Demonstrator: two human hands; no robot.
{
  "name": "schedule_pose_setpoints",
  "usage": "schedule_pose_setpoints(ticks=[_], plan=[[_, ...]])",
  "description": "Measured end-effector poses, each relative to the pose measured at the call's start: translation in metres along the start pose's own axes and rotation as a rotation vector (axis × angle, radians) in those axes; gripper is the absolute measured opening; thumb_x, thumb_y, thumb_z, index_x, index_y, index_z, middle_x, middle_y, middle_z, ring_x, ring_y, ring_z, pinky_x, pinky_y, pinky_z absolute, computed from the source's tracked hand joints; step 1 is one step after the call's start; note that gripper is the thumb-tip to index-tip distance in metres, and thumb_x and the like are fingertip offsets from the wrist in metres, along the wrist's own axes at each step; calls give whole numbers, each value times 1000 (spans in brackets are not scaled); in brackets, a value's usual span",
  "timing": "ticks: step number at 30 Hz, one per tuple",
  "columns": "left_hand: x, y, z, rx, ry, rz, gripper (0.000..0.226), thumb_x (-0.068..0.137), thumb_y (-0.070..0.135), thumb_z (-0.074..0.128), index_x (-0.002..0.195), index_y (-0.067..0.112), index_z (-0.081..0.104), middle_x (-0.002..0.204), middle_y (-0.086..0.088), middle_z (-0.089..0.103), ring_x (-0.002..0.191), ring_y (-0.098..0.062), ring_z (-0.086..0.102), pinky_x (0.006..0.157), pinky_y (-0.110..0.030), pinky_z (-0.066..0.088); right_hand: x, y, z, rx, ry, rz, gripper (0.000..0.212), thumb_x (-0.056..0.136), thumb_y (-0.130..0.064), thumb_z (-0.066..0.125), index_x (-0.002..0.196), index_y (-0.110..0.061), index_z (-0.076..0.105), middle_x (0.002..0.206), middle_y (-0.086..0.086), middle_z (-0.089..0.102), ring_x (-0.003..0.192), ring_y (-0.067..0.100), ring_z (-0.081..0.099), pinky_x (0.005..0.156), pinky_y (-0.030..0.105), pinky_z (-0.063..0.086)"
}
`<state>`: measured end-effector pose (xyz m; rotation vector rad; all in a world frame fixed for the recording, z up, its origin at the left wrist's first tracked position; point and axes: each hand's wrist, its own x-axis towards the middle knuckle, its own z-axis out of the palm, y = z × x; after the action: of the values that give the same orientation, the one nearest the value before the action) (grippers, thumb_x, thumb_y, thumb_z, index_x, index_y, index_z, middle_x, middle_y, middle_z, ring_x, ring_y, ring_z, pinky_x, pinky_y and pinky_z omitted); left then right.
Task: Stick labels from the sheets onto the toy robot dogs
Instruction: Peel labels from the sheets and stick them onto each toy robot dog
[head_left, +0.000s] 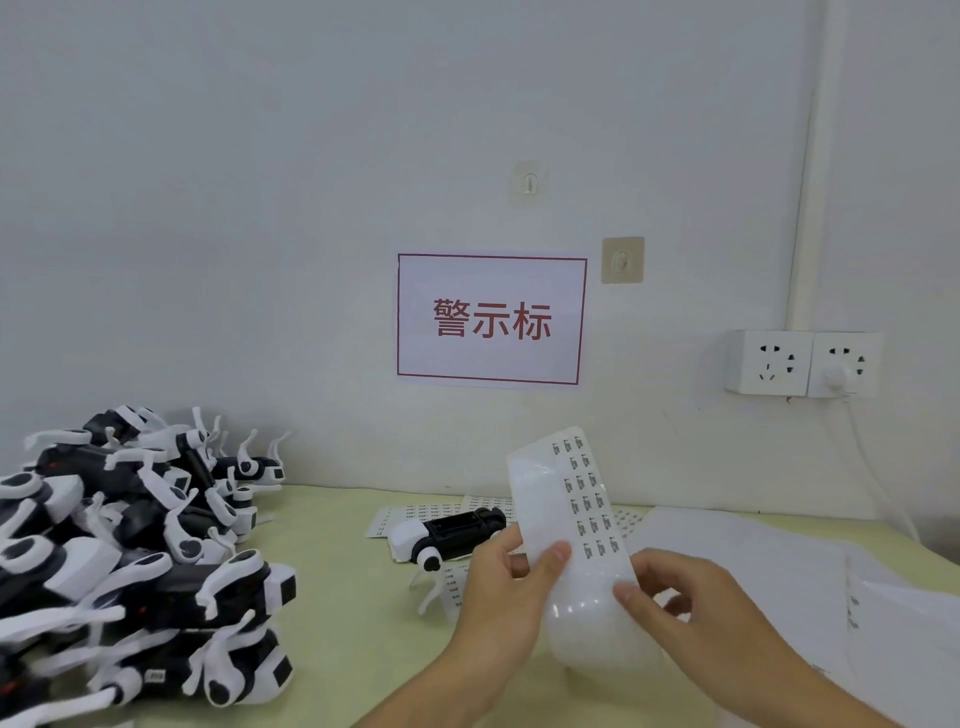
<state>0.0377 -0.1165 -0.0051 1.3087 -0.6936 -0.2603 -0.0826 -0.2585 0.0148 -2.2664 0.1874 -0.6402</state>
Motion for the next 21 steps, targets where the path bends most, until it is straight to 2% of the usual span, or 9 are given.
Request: schedule_pose_setpoints(ticks=[3, 6, 8, 10, 13, 15, 17, 19, 21], plan=[[1, 4, -2, 6, 46, 2, 16, 97, 19, 64, 111, 19, 71, 95, -5, 78, 89, -23, 75, 85, -45, 59, 13, -9, 7, 187, -38, 57, 19, 95, -21, 61, 89, -30, 77, 92, -11, 76, 89, 6, 70, 75, 19, 51], [3, 9, -4, 1, 75, 12, 15, 97, 17, 64, 109, 19, 71, 94, -3, 78, 88, -20, 75, 72, -30, 58, 27, -16, 19, 353, -77, 154, 24, 95, -15, 59, 93, -29, 78, 95, -6, 77, 90, 10, 73, 76, 24, 55], [5, 14, -6, -31, 128, 15, 13, 96, 16, 64, 107, 19, 70, 95, -1, 78, 88, -19, 75, 68, -26, 57, 38, -20, 24, 430, -79, 196, 21, 95, -13, 60, 99, -22, 78, 96, -3, 77, 91, 13, 74, 73, 24, 56], [9, 20, -8, -61, 193, 8, 15, 95, 19, 66, 109, 23, 61, 93, 3, 78, 85, -15, 74, 64, -24, 56, 48, -25, 24, 478, -68, 194, 18, 95, -12, 61, 102, -19, 77, 97, -1, 77, 90, 15, 74, 69, 22, 55], [14, 29, -12, 10, 273, 71, 30, 93, 19, 68, 109, 32, 46, 94, 10, 73, 78, -7, 70, 60, -19, 51, 63, -34, 19, 498, -35, 166, 16, 95, -14, 62, 103, -18, 76, 97, 1, 77, 89, 18, 74, 70, 28, 57], [19, 33, -15, 191, 329, 196, 31, 90, 15, 70, 104, 34, 49, 102, 11, 60, 85, -5, 64, 66, -20, 52, 71, -40, 16, 471, -12, 148, 15, 94, -15, 63, 102, -18, 76, 96, 1, 77, 87, 19, 75, 72, 34, 59], [24, 41, -18, 416, 339, 317, 25, 89, 13, 69, 96, 34, 57, 110, 15, 48, 101, -6, 55, 73, -15, 47, 78, -47, 13, 424, 3, 114, 14, 93, -16, 64, 99, -20, 76, 94, 0, 77, 85, 19, 75, 74, 36, 60], [33, 53, -19, 573, 319, 403, 23, 87, 13, 69, 89, 34, 61, 111, 18, 44, 110, -2, 44, 79, -13, 39, 84, -54, 10, 385, 16, 72, 14, 92, -16, 64, 96, -21, 76, 92, 0, 77, 83, 18, 74, 72, 35, 60], [43, 68, -15, 704, 277, 444, 21, 88, 15, 69, 87, 35, 60, 107, 20, 47, 108, -1, 40, 90, -18, 38, 90, -61, 7, 333, 48, 32, 12, 89, -18, 64, 88, -18, 76, 86, 4, 75, 79, 21, 73, 73, 38, 58]])
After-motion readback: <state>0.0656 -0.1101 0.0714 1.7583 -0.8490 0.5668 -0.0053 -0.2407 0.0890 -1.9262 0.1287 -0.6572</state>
